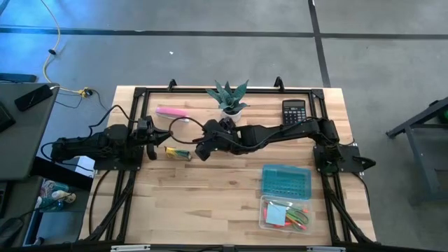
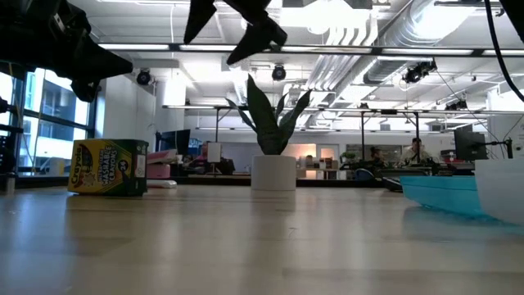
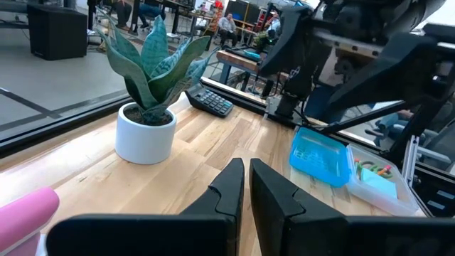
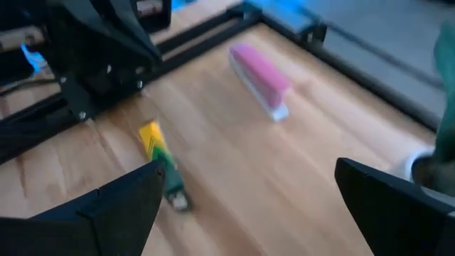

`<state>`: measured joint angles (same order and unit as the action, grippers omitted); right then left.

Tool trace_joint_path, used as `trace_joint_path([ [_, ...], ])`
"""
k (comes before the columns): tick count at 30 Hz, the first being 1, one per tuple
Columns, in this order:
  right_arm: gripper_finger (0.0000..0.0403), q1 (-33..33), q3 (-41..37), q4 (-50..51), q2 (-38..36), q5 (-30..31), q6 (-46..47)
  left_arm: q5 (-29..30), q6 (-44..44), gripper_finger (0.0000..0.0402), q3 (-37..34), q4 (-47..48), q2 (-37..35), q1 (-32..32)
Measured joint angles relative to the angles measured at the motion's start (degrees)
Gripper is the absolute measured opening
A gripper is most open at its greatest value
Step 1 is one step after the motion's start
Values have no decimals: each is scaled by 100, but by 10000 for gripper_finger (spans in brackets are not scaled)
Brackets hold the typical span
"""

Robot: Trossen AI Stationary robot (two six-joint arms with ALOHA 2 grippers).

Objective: Pack school essentials
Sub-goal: Put the yellow crayon box into the blue supply box

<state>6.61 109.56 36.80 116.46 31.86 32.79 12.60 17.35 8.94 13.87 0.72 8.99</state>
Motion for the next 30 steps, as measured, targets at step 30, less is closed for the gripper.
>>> trace_joint_path([
  [30, 400, -270, -24, -1546, 486, -1493, -3125, 0, 1, 17, -1, -1, 1, -2],
])
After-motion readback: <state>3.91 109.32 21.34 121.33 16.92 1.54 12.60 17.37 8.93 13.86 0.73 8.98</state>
